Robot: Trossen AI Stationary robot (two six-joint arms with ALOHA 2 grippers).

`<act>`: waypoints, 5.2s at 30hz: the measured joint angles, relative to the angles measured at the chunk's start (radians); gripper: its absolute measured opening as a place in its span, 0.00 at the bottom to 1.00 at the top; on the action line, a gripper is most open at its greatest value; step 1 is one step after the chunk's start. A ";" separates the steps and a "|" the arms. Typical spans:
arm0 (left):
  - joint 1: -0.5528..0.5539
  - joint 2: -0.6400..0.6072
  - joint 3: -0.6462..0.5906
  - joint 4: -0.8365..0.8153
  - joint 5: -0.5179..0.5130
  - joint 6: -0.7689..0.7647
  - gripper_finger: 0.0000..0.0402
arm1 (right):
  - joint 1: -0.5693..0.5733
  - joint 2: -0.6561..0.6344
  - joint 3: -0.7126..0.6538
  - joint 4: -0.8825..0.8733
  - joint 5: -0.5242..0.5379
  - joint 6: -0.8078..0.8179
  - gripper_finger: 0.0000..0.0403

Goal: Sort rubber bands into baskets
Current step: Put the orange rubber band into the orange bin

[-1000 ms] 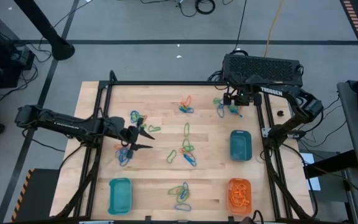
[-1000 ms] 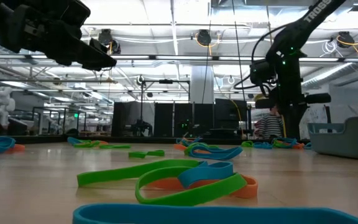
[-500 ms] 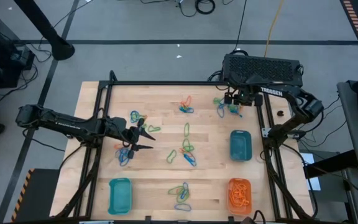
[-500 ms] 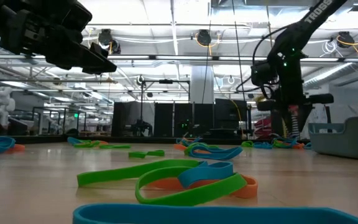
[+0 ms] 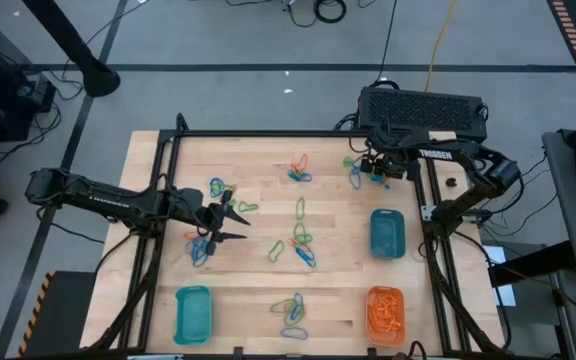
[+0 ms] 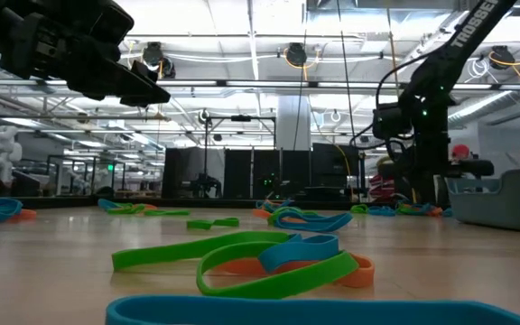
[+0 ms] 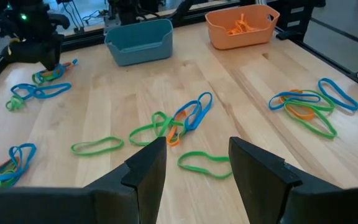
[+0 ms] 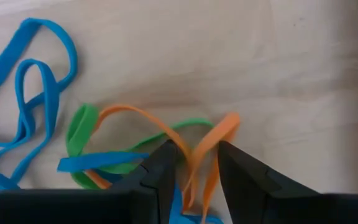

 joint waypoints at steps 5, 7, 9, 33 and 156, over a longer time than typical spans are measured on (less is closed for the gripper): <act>0.000 0.000 0.000 0.002 0.000 0.000 0.45 | 0.000 0.000 -0.002 0.010 0.003 -0.004 0.25; 0.000 0.000 0.000 0.003 0.000 0.000 0.45 | 0.000 0.000 -0.002 0.010 0.004 -0.007 0.23; 0.000 0.000 0.000 0.003 0.000 0.000 0.45 | 0.000 0.000 -0.002 0.012 0.007 -0.014 0.21; 0.000 0.000 0.000 0.003 0.000 0.002 0.45 | 0.003 -0.032 0.099 -0.124 -0.007 -0.118 0.00; 0.000 0.000 0.000 0.011 -0.270 -0.007 0.45 | 0.365 -0.046 0.266 -0.350 0.042 -0.168 0.26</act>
